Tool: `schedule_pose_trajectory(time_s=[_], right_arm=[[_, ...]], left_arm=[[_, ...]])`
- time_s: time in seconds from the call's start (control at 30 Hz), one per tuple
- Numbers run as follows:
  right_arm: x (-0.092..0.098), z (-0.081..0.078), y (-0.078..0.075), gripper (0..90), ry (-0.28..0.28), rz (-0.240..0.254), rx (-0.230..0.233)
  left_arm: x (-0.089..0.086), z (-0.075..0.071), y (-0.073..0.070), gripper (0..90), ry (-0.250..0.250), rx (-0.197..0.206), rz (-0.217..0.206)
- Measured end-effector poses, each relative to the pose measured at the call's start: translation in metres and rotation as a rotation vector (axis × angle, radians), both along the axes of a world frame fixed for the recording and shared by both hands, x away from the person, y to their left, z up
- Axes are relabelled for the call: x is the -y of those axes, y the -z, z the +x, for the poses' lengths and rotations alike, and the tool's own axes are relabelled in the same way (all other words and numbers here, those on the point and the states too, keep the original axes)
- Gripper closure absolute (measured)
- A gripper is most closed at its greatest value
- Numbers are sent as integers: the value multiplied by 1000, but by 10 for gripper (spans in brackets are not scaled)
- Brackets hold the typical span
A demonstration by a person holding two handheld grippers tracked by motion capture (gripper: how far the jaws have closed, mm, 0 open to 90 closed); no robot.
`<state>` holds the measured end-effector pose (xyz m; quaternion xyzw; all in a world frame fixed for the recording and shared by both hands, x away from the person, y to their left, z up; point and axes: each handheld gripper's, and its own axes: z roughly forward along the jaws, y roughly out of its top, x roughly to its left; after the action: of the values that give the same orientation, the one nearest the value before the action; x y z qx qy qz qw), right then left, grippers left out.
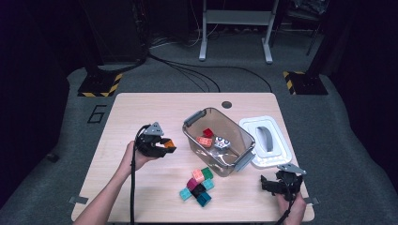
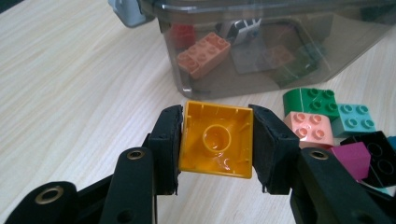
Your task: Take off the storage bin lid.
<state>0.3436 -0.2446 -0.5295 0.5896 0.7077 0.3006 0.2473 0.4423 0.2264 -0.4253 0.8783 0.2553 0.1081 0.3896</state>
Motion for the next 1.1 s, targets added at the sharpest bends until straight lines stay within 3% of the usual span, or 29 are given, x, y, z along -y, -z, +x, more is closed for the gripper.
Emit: schedule_pose_trajectory(time_s=[0.37, 0.67, 1.1], right_arm=[[0, 0, 0, 5, 0, 0, 0], [0, 0, 0, 5, 1, 0, 1], [0, 0, 0, 5, 0, 0, 1]], left_arm=[[9, 3, -17, 574, 12, 29, -7], [17, 7, -40, 578, 26, 68, -11], [38, 25, -59, 581, 31, 86, -16]])
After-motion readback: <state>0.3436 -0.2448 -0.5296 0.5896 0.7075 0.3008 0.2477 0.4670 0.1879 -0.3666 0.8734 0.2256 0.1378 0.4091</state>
